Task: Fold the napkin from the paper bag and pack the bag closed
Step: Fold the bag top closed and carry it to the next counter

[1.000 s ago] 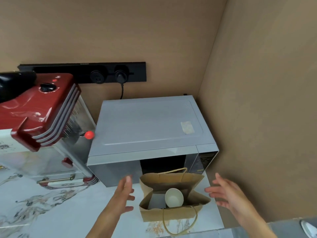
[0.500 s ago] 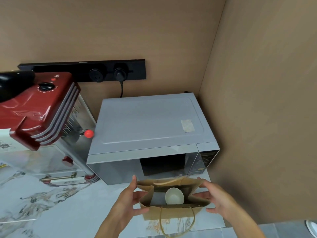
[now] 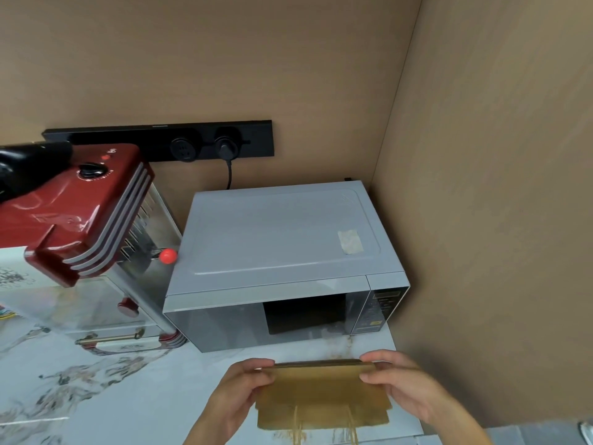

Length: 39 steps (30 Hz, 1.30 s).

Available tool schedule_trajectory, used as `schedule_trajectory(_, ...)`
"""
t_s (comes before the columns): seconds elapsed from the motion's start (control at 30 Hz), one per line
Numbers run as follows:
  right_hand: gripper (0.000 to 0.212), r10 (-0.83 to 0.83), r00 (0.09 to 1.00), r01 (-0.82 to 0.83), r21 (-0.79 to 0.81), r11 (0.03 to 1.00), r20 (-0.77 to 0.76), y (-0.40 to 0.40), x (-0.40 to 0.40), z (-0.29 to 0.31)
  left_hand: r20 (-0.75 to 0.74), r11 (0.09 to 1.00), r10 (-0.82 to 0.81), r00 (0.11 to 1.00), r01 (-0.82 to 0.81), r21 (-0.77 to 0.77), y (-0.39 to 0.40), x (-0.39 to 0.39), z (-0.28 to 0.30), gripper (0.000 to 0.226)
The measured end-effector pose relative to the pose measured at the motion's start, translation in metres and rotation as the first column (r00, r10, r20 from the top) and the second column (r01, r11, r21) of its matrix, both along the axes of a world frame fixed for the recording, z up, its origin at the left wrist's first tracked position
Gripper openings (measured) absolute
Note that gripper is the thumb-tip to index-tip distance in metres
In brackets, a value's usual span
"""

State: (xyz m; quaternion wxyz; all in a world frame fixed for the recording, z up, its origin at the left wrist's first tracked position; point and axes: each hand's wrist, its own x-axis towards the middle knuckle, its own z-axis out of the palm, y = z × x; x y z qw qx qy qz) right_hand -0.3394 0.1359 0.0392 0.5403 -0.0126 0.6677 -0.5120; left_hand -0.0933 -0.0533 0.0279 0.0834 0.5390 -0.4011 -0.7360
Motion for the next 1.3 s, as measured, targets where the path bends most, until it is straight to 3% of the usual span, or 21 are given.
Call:
schedule_trajectory(0.17, 0.034, 0.088, 0.97, -0.082, 0.036, 0.996, -0.226, 0.0, 0.009, -0.008, 0.103, 0.969, -0.109, 0.989, 0.129, -0.213, 0.006, 0.001, -0.006, 0.022)
schedule_trajectory(0.27, 0.028, 0.197, 0.898, -0.165, 0.114, 0.98, -0.393, -0.002, 0.013, -0.014, 0.289, 0.858, -0.188, 0.939, 0.3, -0.417, 0.006, -0.005, -0.009, 0.018)
schedule_trajectory(0.33, 0.025, 0.324, 0.77, -0.235, 0.227, 0.945, -0.55, -0.004, 0.014, -0.019, 0.463, 0.687, -0.204, 0.862, 0.463, -0.56, 0.006, -0.008, -0.01, 0.018)
schedule_trajectory(0.47, 0.032, 0.6, 0.375, -0.342, 0.496, 0.798, -0.706, -0.013, 0.022, -0.023, 0.599, 0.333, -0.311, 0.738, 0.675, -0.658, 0.012, -0.017, -0.007, 0.025)
schedule_trajectory(0.53, 0.035, 0.676, 0.232, -0.384, 0.573, 0.724, -0.699, -0.023, 0.03, -0.021, 0.656, 0.225, -0.335, 0.676, 0.733, -0.641, 0.016, -0.025, -0.004, 0.028)
schedule_trajectory(0.7, 0.031, 0.722, -0.025, -0.483, 0.64, 0.597, -0.692, -0.058, 0.06, -0.01, 0.824, -0.003, -0.288, 0.488, 0.86, -0.51, 0.026, -0.053, -0.009, 0.034)
schedule_trajectory(0.87, 0.032, 0.745, -0.105, -0.497, 0.684, 0.535, -0.659, -0.07, 0.065, -0.008, 0.857, -0.014, -0.208, 0.471, 0.875, -0.484, 0.029, -0.058, -0.021, 0.031)
schedule_trajectory(1.0, 0.025, 0.71, -0.134, -0.462, 0.677, 0.572, -0.691, -0.061, 0.056, -0.013, 0.827, 0.064, -0.172, 0.534, 0.844, -0.532, 0.022, -0.048, -0.027, 0.027)
schedule_trajectory(1.27, 0.023, 0.683, -0.183, -0.438, 0.681, 0.587, -0.707, -0.053, 0.04, -0.025, 0.801, 0.085, -0.164, 0.575, 0.818, -0.569, 0.018, -0.038, -0.023, 0.02)
schedule_trajectory(1.3, 0.031, 0.681, -0.195, -0.436, 0.684, 0.585, -0.706, -0.05, 0.038, -0.027, 0.795, 0.089, -0.164, 0.585, 0.811, -0.578, 0.018, -0.036, -0.023, 0.02)
